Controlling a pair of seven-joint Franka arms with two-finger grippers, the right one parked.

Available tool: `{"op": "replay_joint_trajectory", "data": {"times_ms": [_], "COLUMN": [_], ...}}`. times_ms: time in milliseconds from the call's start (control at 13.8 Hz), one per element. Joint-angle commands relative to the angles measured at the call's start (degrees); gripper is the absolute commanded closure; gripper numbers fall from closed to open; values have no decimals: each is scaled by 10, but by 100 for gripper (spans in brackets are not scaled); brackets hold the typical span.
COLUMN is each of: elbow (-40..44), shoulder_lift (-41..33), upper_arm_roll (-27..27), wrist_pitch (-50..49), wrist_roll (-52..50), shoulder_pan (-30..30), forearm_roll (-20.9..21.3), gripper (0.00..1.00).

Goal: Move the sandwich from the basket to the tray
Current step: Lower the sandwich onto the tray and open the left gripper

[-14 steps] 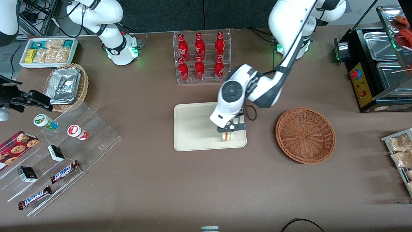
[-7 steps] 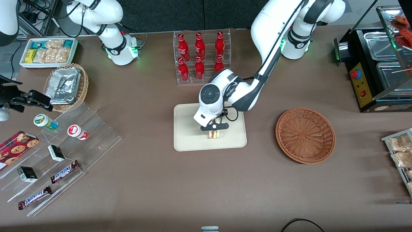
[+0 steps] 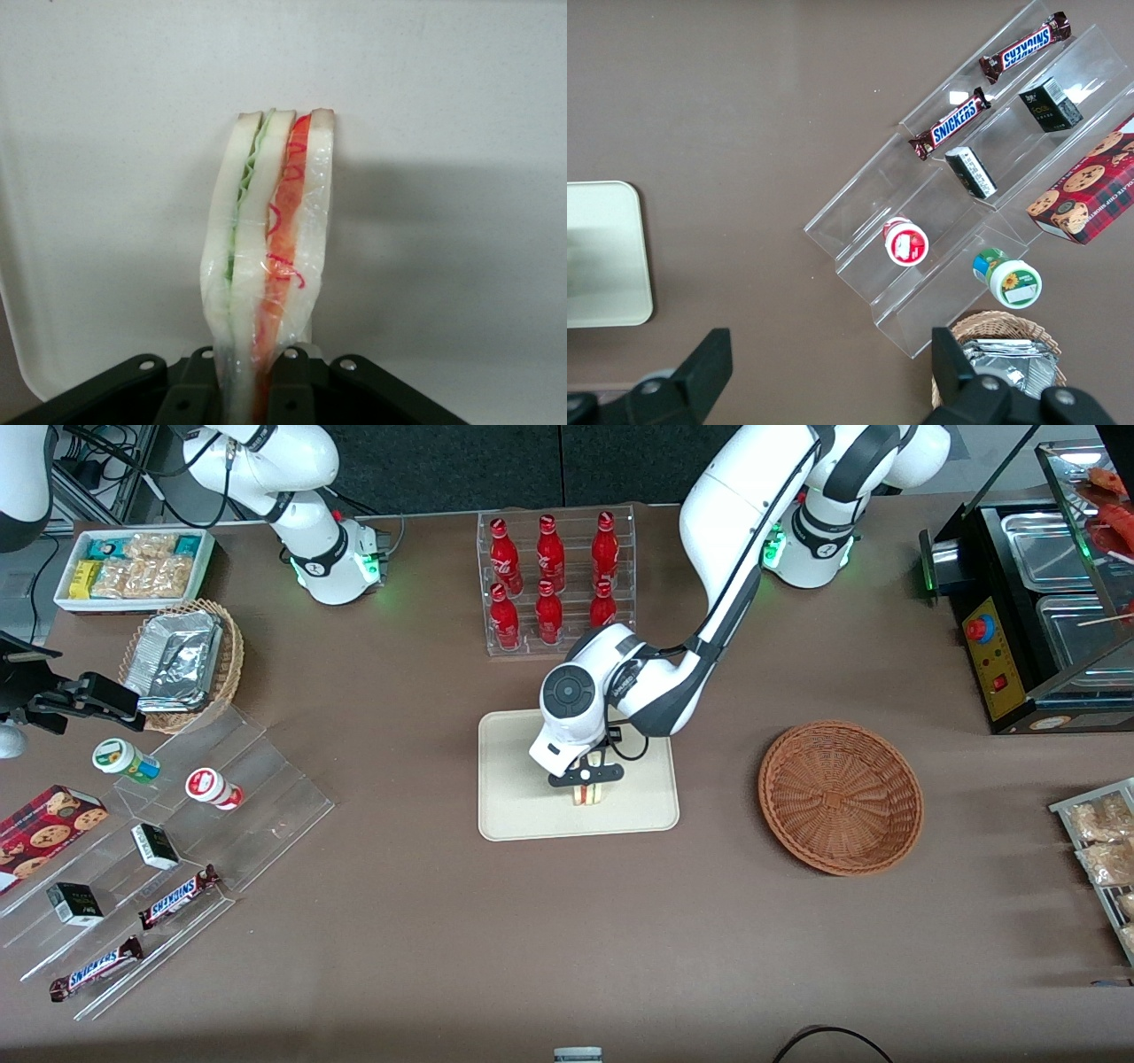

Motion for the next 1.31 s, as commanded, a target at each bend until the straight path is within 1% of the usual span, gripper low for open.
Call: {"op": "replay_joint_trajectory", "data": {"times_ms": [0,435,653,726,871,1089,1234], "elbow": [18,19,38,38,39,40,37], "shoulder_lift": [15,11,6,-3,-23,-62,-98], "upper_arm_roll": [9,9,12,12,13,13,39], "wrist_pitch": [2,8,-3,-8,-32,-75,-112], "wrist_roll": [-14,-10,-10,-7,32,93,102], "shoulder_pan": [-12,-11,-9,-4,6,45,64], "forearm_roll": [8,8,11,12,10,12,9], "gripper": [0,0,0,0,0,0,0]}}
